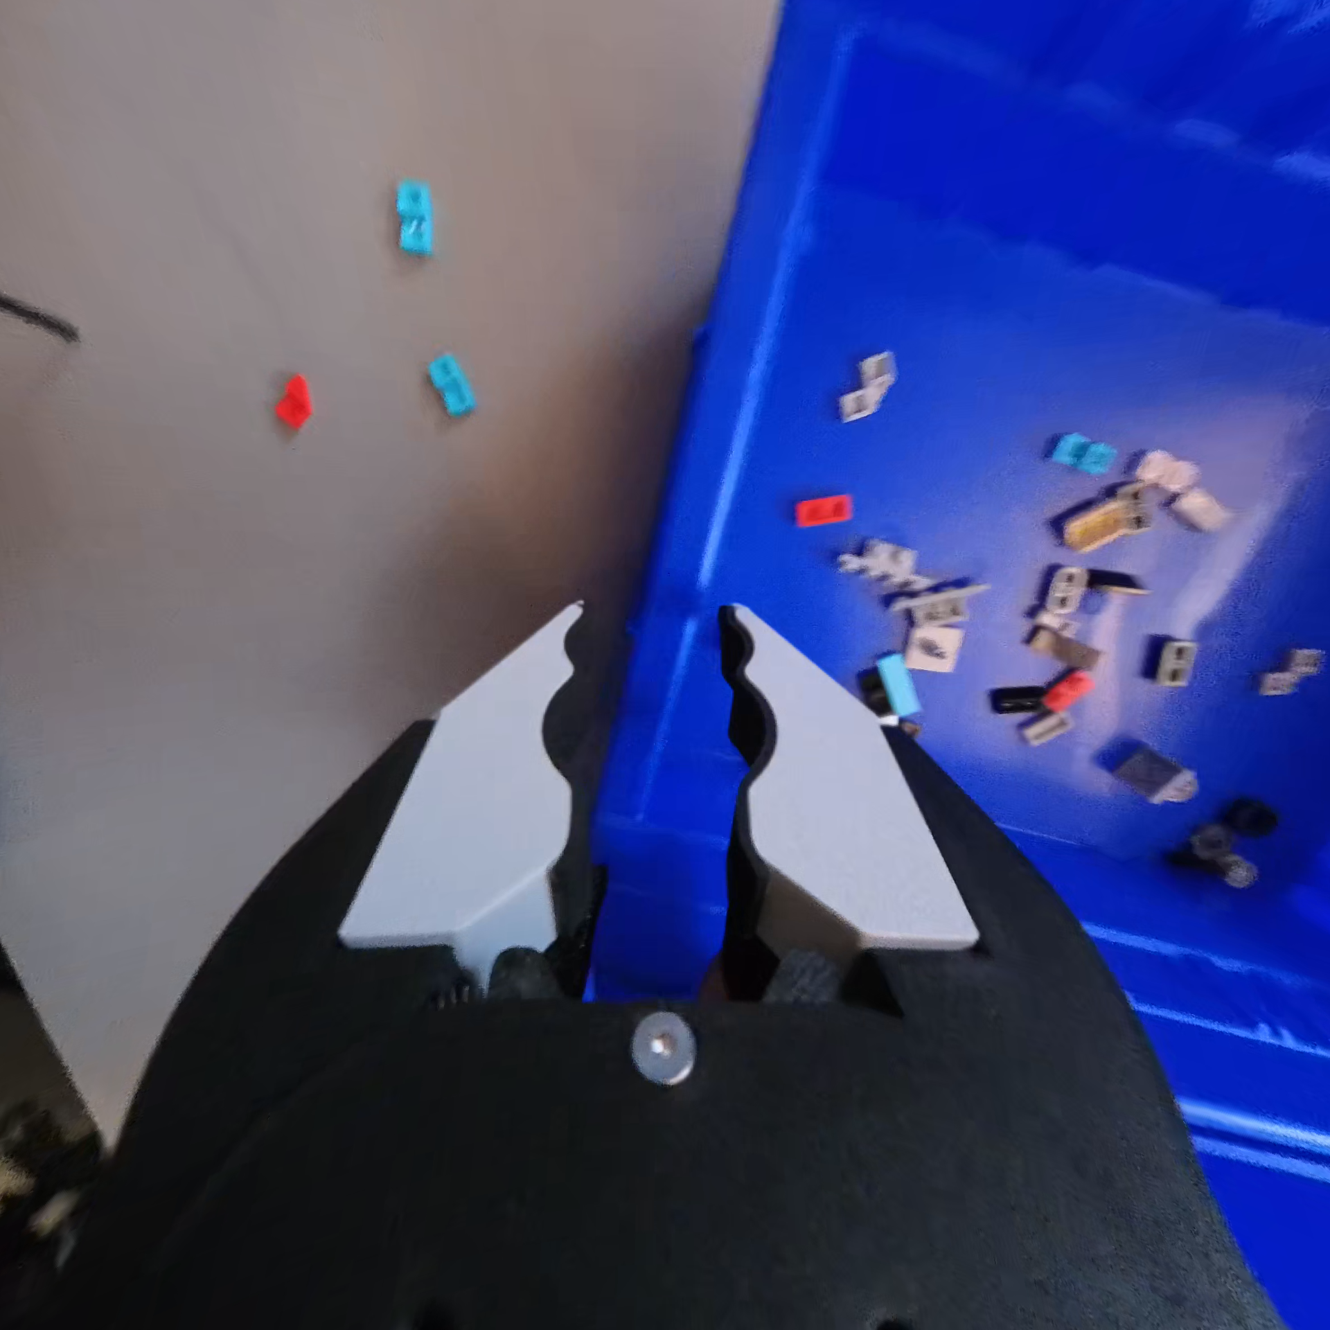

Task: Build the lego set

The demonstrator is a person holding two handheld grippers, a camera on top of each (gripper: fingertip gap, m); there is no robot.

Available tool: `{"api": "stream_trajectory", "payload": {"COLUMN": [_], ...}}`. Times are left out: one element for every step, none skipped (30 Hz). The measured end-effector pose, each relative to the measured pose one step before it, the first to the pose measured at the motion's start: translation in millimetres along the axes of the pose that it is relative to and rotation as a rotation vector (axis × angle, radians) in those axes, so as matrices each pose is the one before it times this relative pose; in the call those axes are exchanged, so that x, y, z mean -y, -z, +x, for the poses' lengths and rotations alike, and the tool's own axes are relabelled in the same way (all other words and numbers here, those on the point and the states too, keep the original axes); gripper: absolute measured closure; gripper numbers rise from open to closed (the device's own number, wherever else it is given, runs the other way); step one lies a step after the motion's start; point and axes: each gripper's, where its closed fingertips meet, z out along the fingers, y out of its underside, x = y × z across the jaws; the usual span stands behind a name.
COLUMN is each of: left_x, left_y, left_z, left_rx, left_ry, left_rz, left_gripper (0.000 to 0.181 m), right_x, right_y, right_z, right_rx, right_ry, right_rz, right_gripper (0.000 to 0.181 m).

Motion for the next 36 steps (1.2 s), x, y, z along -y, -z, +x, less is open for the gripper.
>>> {"api": "stream_trajectory", "payload": {"left_x": [0.30, 0.36, 0.31, 0.13, 0.05, -0.24, -0.06, -0.18, 0.01, -0.07, 0.00, -0.06, -0.09, 0.05, 0.05, -0.02, -0.11, -0.05, -0.03, 0.11, 0.34, 0.35, 0.26, -0.02, -0.03, -0.22, -0.12, -0.17, -0.50, -0.80, -0.78, -0.78, -0.71, -0.67, -0.50, -0.32], "left_y": [0.25, 0.22, 0.28, 0.28, 0.14, 0.09, 0.04, 0.04, 0.17, 0.14, 0.20, 0.24, 0.31, 0.18, 0.15, -0.01, -0.26, -0.17, -0.17, -0.28, -0.20, -0.38, -0.49, -0.57, -0.46, -0.38, -0.40, -0.33, -0.50, -0.56, -0.72, -0.53, -0.56, -0.60, -0.43, -0.44], "left_z": [0.12, 0.17, 0.18, 0.19, 0.08, -0.02, 0.13, 0.08, 0.01, 0.08, 0.15, 0.10, 0.34, 0.15, 0.09, -0.15, -0.18, -0.33, -0.39, -0.31, -0.38, -0.48, -0.50, -0.37, -0.33, -0.33, -0.65, -0.91, -1.03, -1.13, -1.14, -1.29, -1.17, -1.28, -1.20, -1.32], "left_rx": [-0.0008, -0.0010, -0.0010, -0.0005, 0.0002, 0.0004, 0.0003, 0.0002, 0.0002, 0.0001, 0.0002, -0.0003, -0.0010, -0.0006, -0.0001, 0.0003, 0.0008, 0.0013, 0.0012, 0.0006, 0.0004, 0.0005, 0.0009, 0.0006, 0.0002, 0.0014, 0.0040, 0.0070, 0.0087, 0.0097, 0.0106, 0.0114, 0.0113, 0.0110, 0.0104, 0.0101], "left_ry": [0.0005, 0.0006, 0.0004, -0.0005, -0.0009, -0.0006, -0.0008, -0.0009, -0.0006, -0.0004, -0.0005, -0.0009, -0.0012, -0.0006, -0.0001, 0.0004, 0.0007, 0.0009, 0.0012, 0.0017, 0.0021, 0.0019, 0.0017, 0.0016, 0.0014, 0.0007, -0.0006, -0.0019, -0.0032, -0.0040, -0.0046, -0.0051, -0.0049, -0.0042, -0.0033, -0.0023], "left_rz": [0.0017, 0.0022, 0.0023, 0.0017, 0.0006, -0.0003, -0.0004, 0.0000, 0.0004, 0.0008, 0.0007, 0.0004, 0.0009, 0.0012, 0.0007, -0.0004, -0.0011, -0.0010, -0.0007, -0.0001, 0.0002, 0.0000, -0.0009, -0.0021, -0.0026, -0.0023, -0.0014, -0.0012, -0.0025, -0.0039, -0.0041, -0.0036, -0.0033, -0.0030, -0.0022, -0.0014], "left_gripper": [0.165, 0.165, 0.165, 0.165, 0.165, 0.165, 0.165, 0.165, 0.165, 0.165, 0.165, 0.165, 0.165, 0.165, 0.165, 0.165, 0.165, 0.165, 0.165, 0.165, 0.165, 0.165, 0.165, 0.165, 0.165, 0.165, 0.165, 0.165, 0.165, 0.165, 0.165, 0.165, 0.165, 0.165, 0.165, 0.165], "right_x": [-4.89, -2.69, 0.18, 1.20, 1.35, 1.88, 2.33, 3.73, 5.78, 6.89, 6.63, 5.87, 5.32, 5.04, 4.02, 2.20, 0.95, -0.60, -2.49, -3.92, -4.16, -4.28, -3.97, -3.59, -2.99, -2.85, -3.01, -3.14, -2.82, -2.74, -2.38, -1.97, -2.14, -2.23, -2.15, -2.47], "right_y": [-5.79, -4.46, -2.34, -0.29, 0.58, 0.64, 0.77, 1.19, 2.15, 3.72, 5.99, 8.44, 10.00, 10.71, 10.81, 10.32, 9.69, 9.05, 7.94, 6.62, 5.71, 4.88, 4.24, 4.03, 4.16, 4.36, 4.49, 4.46, 4.64, 5.10, 5.48, 6.00, 6.40, 6.74, 7.21, 7.40], "right_z": [-6.43, -1.50, -1.26, -2.09, -3.44, -5.57, -7.32, -7.99, -7.42, -5.17, -0.87, 2.22, 3.96, 3.73, 4.19, 5.75, 5.63, 4.99, 4.32, 4.17, 3.78, 3.15, 2.46, 1.39, 0.98, 1.17, 1.25, 0.87, 0.80, 0.81, 0.66, 0.38, 0.38, 0.27, 0.31, 0.18], "right_rx": [0.0023, -0.0258, -0.0184, -0.0028, 0.0121, 0.0242, 0.0276, 0.0234, 0.0199, 0.0118, -0.0097, -0.0230, -0.0268, -0.0201, -0.0192, -0.0260, -0.0258, -0.0237, -0.0217, -0.0206, -0.0194, -0.0165, -0.0126, -0.0091, -0.0083, -0.0108, -0.0113, -0.0088, -0.0090, -0.0104, -0.0098, -0.0094, -0.0102, -0.0097, -0.0115, -0.0119], "right_ry": [0.0188, 0.0158, 0.0033, -0.0046, -0.0106, -0.0109, -0.0071, -0.0018, -0.0088, -0.0187, -0.0212, -0.0193, -0.0214, -0.0226, -0.0260, -0.0304, -0.0252, -0.0178, -0.0163, -0.0186, -0.0159, -0.0155, -0.0169, -0.0144, -0.0129, -0.0143, -0.0161, -0.0166, -0.0150, -0.0146, -0.0131, -0.0116, -0.0123, -0.0107, -0.0081, -0.0064], "right_rz": [-0.0397, -0.0288, -0.0087, 0.0041, 0.0096, 0.0135, 0.0138, 0.0217, 0.0360, 0.0453, 0.0486, 0.0500, 0.0513, 0.0543, 0.0520, 0.0412, 0.0351, 0.0293, 0.0190, 0.0112, 0.0110, 0.0118, 0.0128, 0.0161, 0.0204, 0.0220, 0.0221, 0.0220, 0.0253, 0.0261, 0.0276, 0.0307, 0.0293, 0.0274, 0.0272, 0.0233], "right_gripper": [0.141, 0.136, 0.133, 0.132, 0.133, 0.133, 0.134, 0.135, 0.136, 0.136, 0.135, 0.134, 0.133, 0.134, 0.135, 0.135, 0.135, 0.135, 0.136, 0.137, 0.137, 0.137, 0.137, 0.137, 0.137, 0.137, 0.137, 0.137, 0.137, 0.137, 0.137, 0.137, 0.137, 0.137, 0.138, 0.138]}}
